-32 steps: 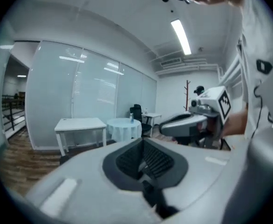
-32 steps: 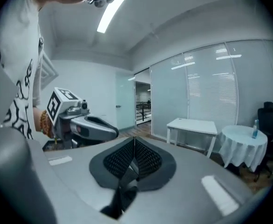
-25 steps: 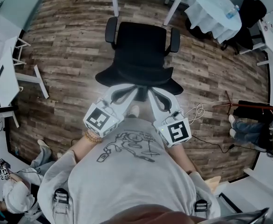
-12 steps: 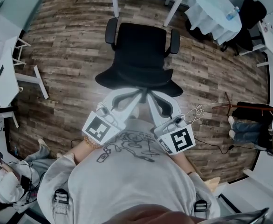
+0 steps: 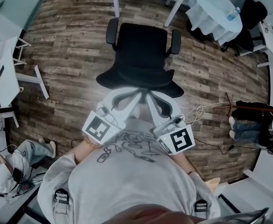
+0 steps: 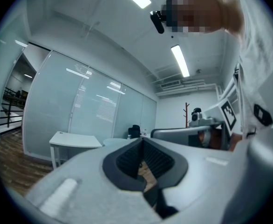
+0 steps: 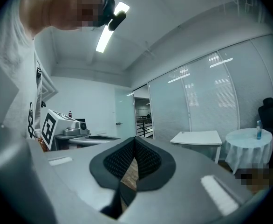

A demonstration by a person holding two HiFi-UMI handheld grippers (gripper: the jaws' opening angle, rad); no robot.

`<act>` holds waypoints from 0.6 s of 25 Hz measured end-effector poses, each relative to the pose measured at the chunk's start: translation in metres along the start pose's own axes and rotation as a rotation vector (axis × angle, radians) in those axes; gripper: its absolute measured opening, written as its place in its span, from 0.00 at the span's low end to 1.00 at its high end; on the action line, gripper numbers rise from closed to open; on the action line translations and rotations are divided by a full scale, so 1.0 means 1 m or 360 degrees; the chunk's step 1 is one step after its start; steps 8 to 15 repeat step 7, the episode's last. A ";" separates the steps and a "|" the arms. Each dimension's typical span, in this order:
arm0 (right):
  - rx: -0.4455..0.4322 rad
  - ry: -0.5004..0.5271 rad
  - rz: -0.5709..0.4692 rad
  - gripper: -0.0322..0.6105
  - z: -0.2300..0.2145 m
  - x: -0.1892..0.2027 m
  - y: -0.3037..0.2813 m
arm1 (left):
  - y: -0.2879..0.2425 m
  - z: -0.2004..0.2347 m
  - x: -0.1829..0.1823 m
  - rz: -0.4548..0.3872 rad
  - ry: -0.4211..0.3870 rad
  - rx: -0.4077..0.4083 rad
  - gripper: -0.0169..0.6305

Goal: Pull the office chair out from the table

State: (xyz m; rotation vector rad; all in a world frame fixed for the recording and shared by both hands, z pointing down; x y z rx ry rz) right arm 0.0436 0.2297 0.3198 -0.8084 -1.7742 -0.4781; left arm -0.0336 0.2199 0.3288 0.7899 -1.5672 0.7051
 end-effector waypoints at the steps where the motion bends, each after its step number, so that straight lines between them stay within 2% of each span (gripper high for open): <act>1: 0.0002 0.0001 -0.0002 0.06 0.000 -0.001 -0.001 | 0.000 0.001 0.000 0.0000 0.0001 0.0001 0.03; 15: 0.0010 0.0006 -0.0004 0.06 0.001 -0.001 -0.004 | 0.000 0.003 0.002 -0.0006 -0.0002 0.0010 0.03</act>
Point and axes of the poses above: the fingertips, and each gripper's own axes: y backward along the fingers, z to its left, x out of its underside, the point moved 4 cm from there along y, backward along the fingers, and after that the axes turned 15 degrees about -y, right-handed, at the moved point
